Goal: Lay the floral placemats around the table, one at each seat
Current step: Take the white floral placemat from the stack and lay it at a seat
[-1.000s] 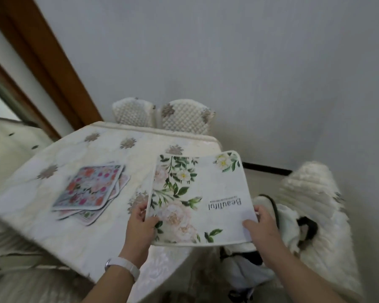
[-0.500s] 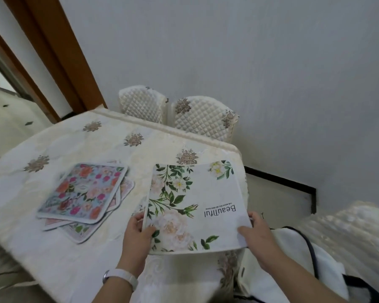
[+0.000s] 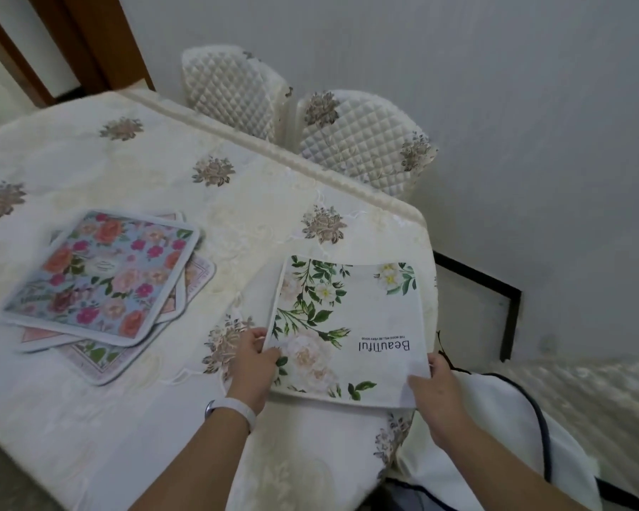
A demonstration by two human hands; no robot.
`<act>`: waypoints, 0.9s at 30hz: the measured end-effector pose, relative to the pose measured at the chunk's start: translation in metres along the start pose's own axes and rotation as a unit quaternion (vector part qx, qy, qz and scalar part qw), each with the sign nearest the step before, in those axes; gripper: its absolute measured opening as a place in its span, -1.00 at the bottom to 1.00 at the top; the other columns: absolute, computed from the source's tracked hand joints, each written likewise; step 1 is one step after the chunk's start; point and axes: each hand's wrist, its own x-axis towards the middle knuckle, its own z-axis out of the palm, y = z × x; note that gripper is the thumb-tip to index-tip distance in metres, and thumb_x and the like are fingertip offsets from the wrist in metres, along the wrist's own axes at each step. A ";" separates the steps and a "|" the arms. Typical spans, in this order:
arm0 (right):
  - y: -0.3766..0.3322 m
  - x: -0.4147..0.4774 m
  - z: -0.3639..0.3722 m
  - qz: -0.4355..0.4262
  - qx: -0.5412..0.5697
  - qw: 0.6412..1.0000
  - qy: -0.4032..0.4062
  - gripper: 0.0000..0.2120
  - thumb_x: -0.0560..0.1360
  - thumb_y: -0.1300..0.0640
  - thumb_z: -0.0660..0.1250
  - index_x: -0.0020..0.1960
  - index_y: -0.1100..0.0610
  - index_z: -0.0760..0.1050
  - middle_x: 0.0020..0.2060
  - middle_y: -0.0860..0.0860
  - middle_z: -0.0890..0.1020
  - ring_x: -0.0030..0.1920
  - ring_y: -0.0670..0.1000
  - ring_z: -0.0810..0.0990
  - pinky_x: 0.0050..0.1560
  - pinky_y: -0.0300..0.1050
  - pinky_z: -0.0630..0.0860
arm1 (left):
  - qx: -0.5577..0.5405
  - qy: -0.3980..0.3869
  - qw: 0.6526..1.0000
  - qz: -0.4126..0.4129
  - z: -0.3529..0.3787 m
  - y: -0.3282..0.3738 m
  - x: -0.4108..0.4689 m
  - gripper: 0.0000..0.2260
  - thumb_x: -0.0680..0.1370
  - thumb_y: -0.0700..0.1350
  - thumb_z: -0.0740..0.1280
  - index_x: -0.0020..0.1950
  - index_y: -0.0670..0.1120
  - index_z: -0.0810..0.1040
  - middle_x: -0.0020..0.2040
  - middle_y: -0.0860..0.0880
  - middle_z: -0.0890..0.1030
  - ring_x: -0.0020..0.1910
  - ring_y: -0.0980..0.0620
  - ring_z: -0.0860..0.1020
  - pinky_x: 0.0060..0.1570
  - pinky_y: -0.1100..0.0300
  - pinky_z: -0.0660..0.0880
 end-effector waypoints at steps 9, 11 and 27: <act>0.009 0.025 0.007 0.043 0.066 0.993 0.089 -0.69 0.45 0.41 0.15 0.04 0.05 0.42 -0.07 0.07 0.61 -0.13 0.03 0.58 -0.28 -0.11 0.50 | -0.104 0.013 0.993 -0.061 0.045 -0.015 -0.002 -0.75 0.48 -0.33 0.33 0.05 -0.02 0.56 -0.03 -0.17 0.65 -0.19 -0.16 0.62 -0.15 -0.06 0.59; 0.009 0.025 0.008 0.050 0.091 0.991 0.087 -0.65 0.43 0.42 0.13 0.02 0.02 0.42 -0.08 0.06 0.61 -0.12 0.03 0.59 -0.26 -0.12 0.52 | -0.173 0.010 0.981 -0.087 0.050 -0.023 -0.014 -0.73 0.50 -0.34 0.33 0.10 -0.04 0.57 0.01 -0.15 0.68 -0.05 -0.19 0.65 -0.02 -0.15 0.61; 0.025 -0.034 0.056 0.051 0.061 0.985 -0.150 -0.73 0.45 0.31 0.29 0.09 0.06 0.44 -0.03 0.04 0.64 -0.13 0.00 0.64 -0.14 0.00 0.65 | -0.104 0.095 0.989 -0.045 0.062 -0.050 -0.079 -0.43 0.51 -0.35 0.32 0.38 0.15 0.28 -0.03 -0.12 0.68 -0.11 -0.04 0.68 -0.20 0.04 0.62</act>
